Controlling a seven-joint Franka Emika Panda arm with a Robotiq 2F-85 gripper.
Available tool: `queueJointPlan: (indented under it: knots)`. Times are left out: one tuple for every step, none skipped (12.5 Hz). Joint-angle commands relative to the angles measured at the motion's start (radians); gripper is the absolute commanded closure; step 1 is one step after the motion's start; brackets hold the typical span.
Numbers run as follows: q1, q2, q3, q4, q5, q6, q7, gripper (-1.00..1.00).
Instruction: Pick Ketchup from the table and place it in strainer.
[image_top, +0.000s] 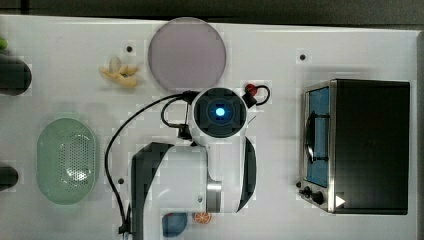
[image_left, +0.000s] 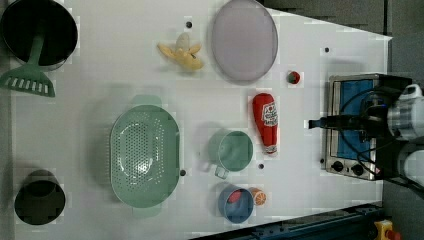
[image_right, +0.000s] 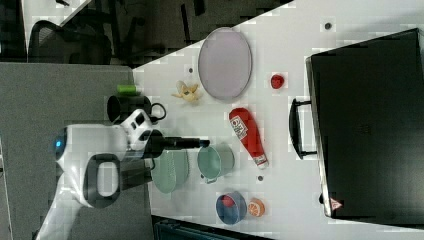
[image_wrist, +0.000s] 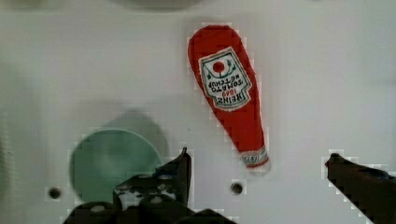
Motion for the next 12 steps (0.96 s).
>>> queueJointPlan:
  knots:
    - [-0.01,0.014,0.002,-0.047,-0.008,0.134,-0.231,-1.0]
    - [-0.01,0.038,0.003,-0.066,-0.009,0.174,-0.231,-1.0]
    - [-0.01,0.066,0.004,-0.08,-0.013,0.208,-0.231,-1.0]
    - [-0.01,0.098,0.004,-0.086,-0.027,0.239,-0.231,-1.0]
    - [-0.01,0.133,0.004,-0.087,-0.059,0.269,-0.231,-1.0]
    - [-0.01,0.167,0.004,-0.087,-0.092,0.298,-0.231,-1.0]
    - [-0.01,0.199,0.005,-0.087,-0.102,0.327,-0.23,-1.0]
    - [-0.01,0.229,0.006,-0.087,-0.102,0.352,-0.23,-1.0]
    - [-0.01,0.256,0.005,-0.088,-0.102,0.371,-0.23,-1.0]
    - [-0.01,0.282,0.005,-0.088,-0.102,0.391,-0.229,-1.0]
    - [-0.01,0.306,0.005,-0.091,-0.102,0.41,-0.229,-1.0]
    - [-0.01,0.328,0.006,-0.095,-0.102,0.436,-0.228,-1.0]
